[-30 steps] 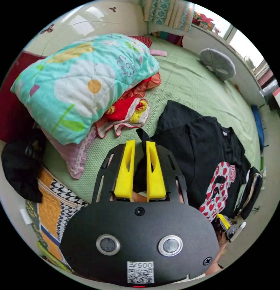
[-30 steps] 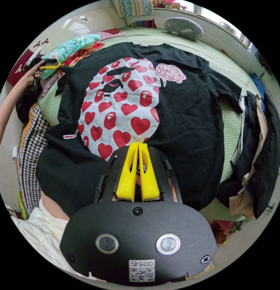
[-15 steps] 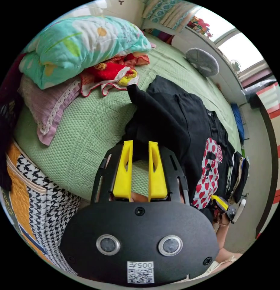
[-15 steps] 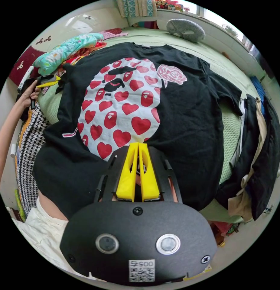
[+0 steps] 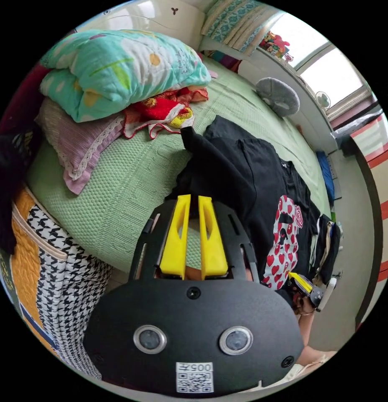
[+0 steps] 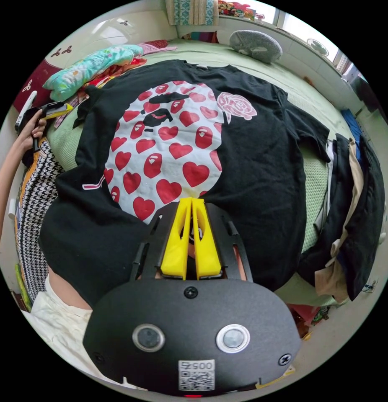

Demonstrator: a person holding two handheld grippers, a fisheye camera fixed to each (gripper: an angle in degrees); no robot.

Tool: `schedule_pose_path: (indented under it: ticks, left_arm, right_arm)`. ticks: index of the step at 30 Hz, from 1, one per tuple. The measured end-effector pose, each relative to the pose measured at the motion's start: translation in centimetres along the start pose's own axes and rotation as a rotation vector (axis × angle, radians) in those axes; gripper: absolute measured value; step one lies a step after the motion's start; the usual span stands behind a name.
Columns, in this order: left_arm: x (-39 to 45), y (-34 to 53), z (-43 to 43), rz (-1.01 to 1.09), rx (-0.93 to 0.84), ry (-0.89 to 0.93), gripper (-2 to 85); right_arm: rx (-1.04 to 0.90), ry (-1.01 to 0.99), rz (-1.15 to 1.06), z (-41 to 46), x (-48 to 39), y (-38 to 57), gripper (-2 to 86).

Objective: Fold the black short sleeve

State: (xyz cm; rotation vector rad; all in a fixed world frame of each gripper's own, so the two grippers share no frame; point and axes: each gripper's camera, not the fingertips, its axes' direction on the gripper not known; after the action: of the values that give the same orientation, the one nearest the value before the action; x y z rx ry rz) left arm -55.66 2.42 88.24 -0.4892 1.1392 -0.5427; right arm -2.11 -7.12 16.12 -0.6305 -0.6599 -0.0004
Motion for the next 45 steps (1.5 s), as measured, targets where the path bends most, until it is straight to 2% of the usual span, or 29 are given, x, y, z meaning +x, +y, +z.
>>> schedule_pose_path:
  ticks: [3, 5, 7, 12, 24, 30, 35, 40, 45]
  left_arm:
    - [0.1, -0.2, 1.0, -0.016, 0.004, 0.023, 10.1]
    - [0.5, -0.2, 1.5, -0.020, -0.004, -0.032, 8.9]
    - [0.8, 0.1, 1.9, -0.032, -0.016, -0.138, 2.7]
    - [1.7, 1.8, 1.1, 0.023, -0.001, -0.176, 0.9]
    - [0.4, 6.9, 1.6, -0.081, -0.082, -0.068, 0.3]
    - [1.3, 10.5, 2.8, -0.063, -0.109, -0.155, 0.2]
    - [3.3, 13.2, 1.3, 0.025, -0.047, -0.056, 1.7]
    - [10.9, 18.4, 0.6, 0.262, -0.083, 0.018, 4.5]
    - [15.6, 24.9, 2.9, 0.348, -0.184, 0.119, 4.8]
  right_arm:
    - [0.000, -0.003, 0.002, -0.1, 0.0, 0.1, -1.3]
    - [-0.001, -0.002, 0.003, -0.2, -0.1, 0.2, -1.3]
    - [-0.002, 0.004, 0.000, -0.3, -0.3, 0.3, -1.3]
    - [0.006, -0.004, 0.003, -0.4, -0.2, 0.6, -1.3]
    - [0.003, -0.002, 0.009, -0.9, -0.3, 1.5, -1.3]
    - [0.017, 0.003, 0.021, -1.2, -0.4, 2.2, -1.3]
    - [0.021, -0.015, 0.027, -1.5, -0.1, 2.7, -1.2]
    - [0.025, -0.123, 0.079, -3.7, 1.1, 4.4, -1.1]
    - [-0.026, 0.055, 0.167, -4.8, 1.8, 8.1, -1.1]
